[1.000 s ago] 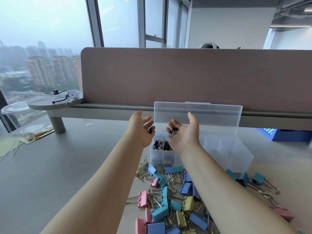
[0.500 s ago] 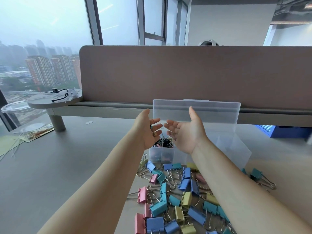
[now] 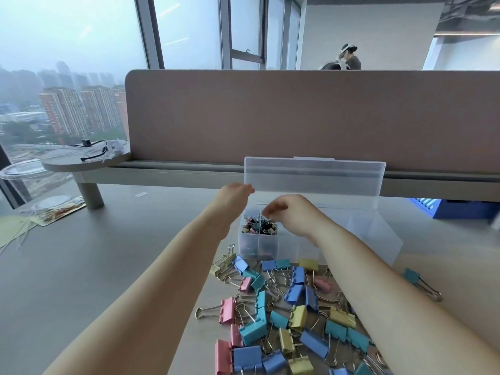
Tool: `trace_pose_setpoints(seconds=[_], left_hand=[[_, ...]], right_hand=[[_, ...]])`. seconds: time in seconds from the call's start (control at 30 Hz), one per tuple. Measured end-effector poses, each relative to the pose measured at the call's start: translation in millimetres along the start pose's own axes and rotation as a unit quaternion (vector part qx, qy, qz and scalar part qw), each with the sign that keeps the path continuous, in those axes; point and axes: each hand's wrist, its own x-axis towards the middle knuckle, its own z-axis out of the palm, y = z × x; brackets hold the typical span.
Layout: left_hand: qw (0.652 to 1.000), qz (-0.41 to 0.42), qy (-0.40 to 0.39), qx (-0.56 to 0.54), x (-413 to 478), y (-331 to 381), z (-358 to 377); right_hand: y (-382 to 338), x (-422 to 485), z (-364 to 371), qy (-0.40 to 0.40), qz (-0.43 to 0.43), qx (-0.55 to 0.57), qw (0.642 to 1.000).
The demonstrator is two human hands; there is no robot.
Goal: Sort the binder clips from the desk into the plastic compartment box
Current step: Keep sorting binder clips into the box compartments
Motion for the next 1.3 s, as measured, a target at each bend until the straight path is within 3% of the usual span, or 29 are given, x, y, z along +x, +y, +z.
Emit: trace_pose_setpoints(seconds=[0.07,0.13,0.3,0.4,0.57,0.7,0.83,0.97,1.17,1.3], left_hand=[[0.974,0.065,0.008,0.216,1,-10,-2],[0.928,0.107,0.005,0.357,4,-21,-1],[0.873,0.099,-0.005,0.477,11,-29,2],[0.869,0.082,-0.018,0.487,13,-30,5],[0.881,0.094,-0.005,0.463,11,-30,3],[0.882,0.091,-0.036,0.462,8,-29,1],[0.859,0.086,-0.050,0.502,6,-28,-1],[0.845,0.073,-0.060,0.526,10,-22,-1],[0.885,0.047,-0.052,0.460,14,-26,-4],[0.926,0.076,0.003,0.370,17,-30,-9]], right_hand=[[3,-1,1,-0.028,0.005,-0.095,0.995],[4,1,3,-0.048,0.011,-0.166,0.985],[2,7,9,-0.025,-0.003,-0.222,0.975],[3,10,10,-0.006,-0.018,-0.211,0.977],[7,12,9,0.002,-0.009,-0.285,0.958],[13,15,7,0.012,-0.019,-0.250,0.968],[14,15,7,-0.011,-0.016,-0.313,0.950],[7,9,2,-0.002,-0.021,-0.276,0.961],[8,12,11,-0.014,-0.072,-0.233,0.970],[4,10,13,-0.033,-0.064,-0.229,0.971]])
